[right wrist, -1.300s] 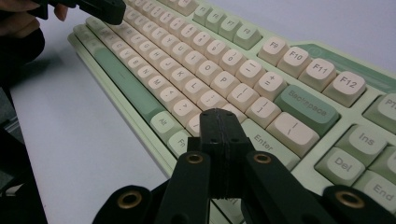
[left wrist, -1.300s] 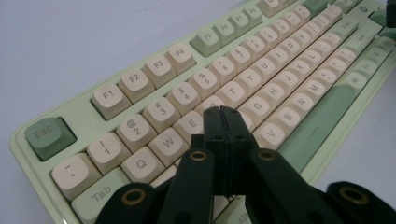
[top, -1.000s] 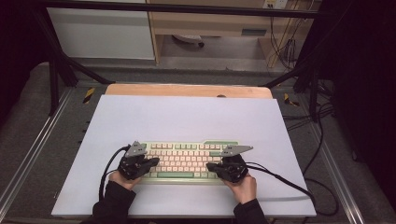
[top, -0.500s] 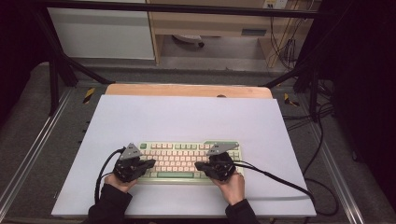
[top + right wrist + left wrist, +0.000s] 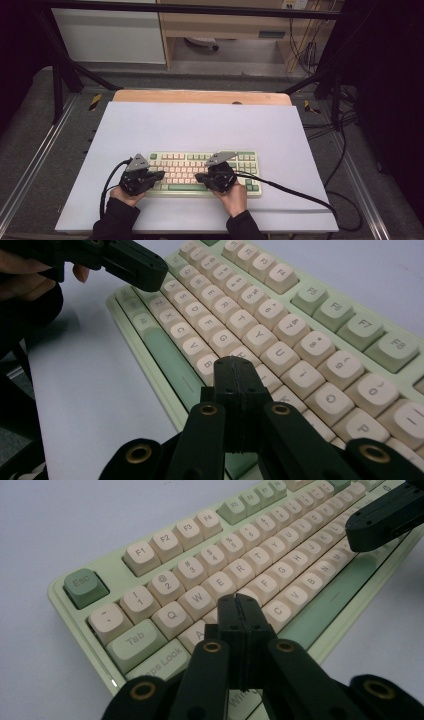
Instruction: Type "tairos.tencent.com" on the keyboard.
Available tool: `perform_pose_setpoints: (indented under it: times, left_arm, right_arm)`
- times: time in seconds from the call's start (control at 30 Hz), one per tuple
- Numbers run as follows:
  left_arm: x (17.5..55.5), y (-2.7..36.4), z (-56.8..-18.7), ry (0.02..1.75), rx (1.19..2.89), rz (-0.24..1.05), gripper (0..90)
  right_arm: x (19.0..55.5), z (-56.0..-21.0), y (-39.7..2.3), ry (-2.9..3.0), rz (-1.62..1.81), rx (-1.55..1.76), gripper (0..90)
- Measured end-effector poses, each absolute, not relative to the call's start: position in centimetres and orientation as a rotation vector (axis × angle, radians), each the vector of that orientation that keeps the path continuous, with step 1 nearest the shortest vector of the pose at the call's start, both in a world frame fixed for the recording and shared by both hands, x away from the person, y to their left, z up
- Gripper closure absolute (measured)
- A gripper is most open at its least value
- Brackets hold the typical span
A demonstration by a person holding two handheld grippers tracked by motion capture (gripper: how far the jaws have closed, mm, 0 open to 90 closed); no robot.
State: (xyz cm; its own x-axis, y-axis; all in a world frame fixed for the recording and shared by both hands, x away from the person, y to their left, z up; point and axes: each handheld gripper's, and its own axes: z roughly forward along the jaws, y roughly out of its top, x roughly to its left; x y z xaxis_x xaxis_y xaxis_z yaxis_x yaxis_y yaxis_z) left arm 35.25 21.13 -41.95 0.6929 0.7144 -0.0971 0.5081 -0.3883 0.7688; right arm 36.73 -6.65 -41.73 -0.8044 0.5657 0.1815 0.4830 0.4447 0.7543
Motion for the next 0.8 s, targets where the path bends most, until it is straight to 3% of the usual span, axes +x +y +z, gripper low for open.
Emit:
perform_pose_setpoints:
  times: [0.8]
  left_arm:
    - [35.3, 21.2, -42.0, 0.938, 2.074, 0.316, 89.6]
  right_arm:
    - [37.0, -43.0, -5.5, 2.614, 1.276, 0.927, 90.0]
